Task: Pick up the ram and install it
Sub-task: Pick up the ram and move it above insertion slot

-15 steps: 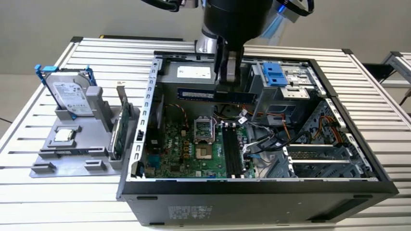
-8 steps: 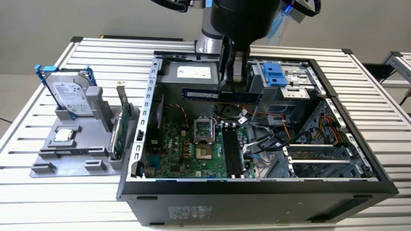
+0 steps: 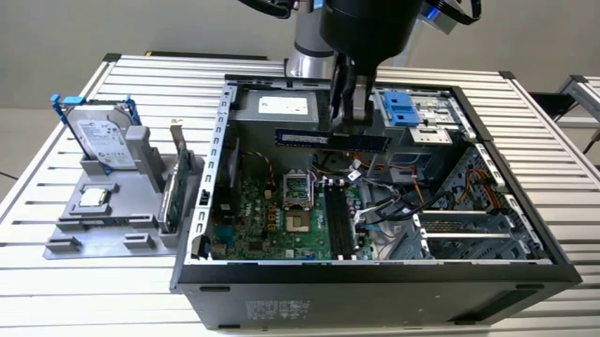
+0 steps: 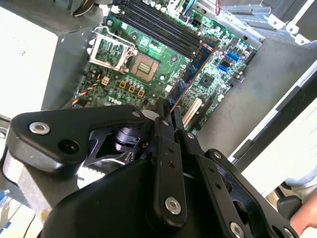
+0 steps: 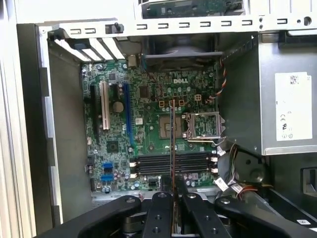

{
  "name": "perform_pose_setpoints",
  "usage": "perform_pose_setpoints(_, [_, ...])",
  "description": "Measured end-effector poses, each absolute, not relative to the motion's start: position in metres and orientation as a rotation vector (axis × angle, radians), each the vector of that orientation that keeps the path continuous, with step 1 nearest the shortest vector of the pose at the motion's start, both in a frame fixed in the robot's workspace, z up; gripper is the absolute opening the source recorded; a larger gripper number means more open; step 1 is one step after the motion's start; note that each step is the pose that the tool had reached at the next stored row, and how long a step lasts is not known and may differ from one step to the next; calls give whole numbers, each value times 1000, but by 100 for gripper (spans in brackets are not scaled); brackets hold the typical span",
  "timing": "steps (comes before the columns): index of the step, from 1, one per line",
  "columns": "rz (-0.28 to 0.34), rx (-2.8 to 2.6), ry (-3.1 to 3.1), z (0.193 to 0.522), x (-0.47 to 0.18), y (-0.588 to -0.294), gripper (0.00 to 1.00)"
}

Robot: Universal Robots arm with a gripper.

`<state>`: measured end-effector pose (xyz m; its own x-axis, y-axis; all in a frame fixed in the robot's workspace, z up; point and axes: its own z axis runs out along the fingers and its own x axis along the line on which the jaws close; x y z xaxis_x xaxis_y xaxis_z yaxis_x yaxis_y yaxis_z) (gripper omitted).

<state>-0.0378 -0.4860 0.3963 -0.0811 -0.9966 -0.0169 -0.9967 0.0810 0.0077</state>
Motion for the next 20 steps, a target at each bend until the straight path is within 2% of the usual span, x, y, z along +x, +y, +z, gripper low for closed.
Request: perform_pose_setpoints(20, [27,-2125,2304,396,-14,-486,0])
